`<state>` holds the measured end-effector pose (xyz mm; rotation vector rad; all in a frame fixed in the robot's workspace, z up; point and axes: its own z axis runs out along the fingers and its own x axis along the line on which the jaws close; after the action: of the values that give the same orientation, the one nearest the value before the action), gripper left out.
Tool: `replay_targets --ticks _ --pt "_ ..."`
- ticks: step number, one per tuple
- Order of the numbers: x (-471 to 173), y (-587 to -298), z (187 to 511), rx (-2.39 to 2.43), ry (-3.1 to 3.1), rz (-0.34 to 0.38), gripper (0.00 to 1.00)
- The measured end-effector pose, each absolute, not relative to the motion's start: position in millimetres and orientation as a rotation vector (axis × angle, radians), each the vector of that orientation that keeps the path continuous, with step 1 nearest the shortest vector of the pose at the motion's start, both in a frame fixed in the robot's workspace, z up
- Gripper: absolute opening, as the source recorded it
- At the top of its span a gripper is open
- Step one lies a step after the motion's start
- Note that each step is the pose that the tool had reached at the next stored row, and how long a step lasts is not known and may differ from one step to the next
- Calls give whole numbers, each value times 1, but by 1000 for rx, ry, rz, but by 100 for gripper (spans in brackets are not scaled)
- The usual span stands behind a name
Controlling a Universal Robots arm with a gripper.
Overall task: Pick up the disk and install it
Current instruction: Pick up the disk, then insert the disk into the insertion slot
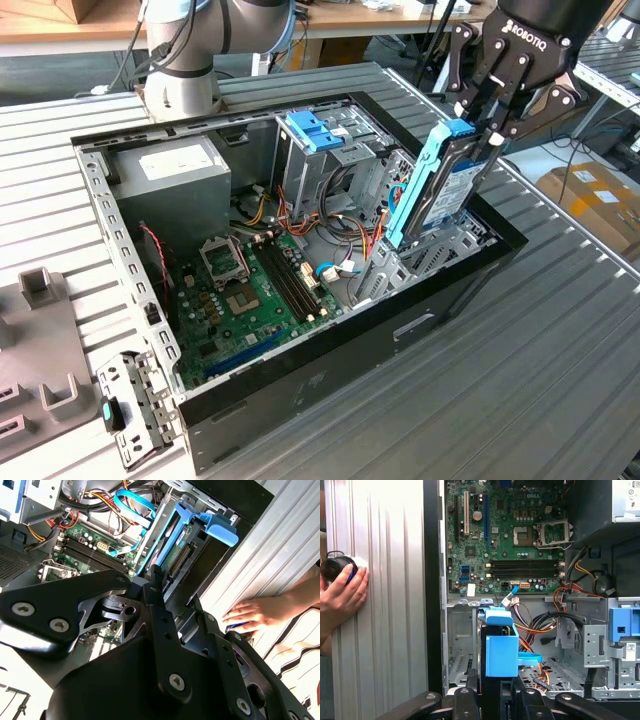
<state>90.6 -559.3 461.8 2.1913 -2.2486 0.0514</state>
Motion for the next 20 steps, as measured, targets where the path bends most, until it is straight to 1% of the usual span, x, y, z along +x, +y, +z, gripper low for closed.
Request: replay_targets --ticks 9,20 --pt "91 -559 462 2199 -2257 33 35" --pt "91 -559 459 2200 -2258 32 35"
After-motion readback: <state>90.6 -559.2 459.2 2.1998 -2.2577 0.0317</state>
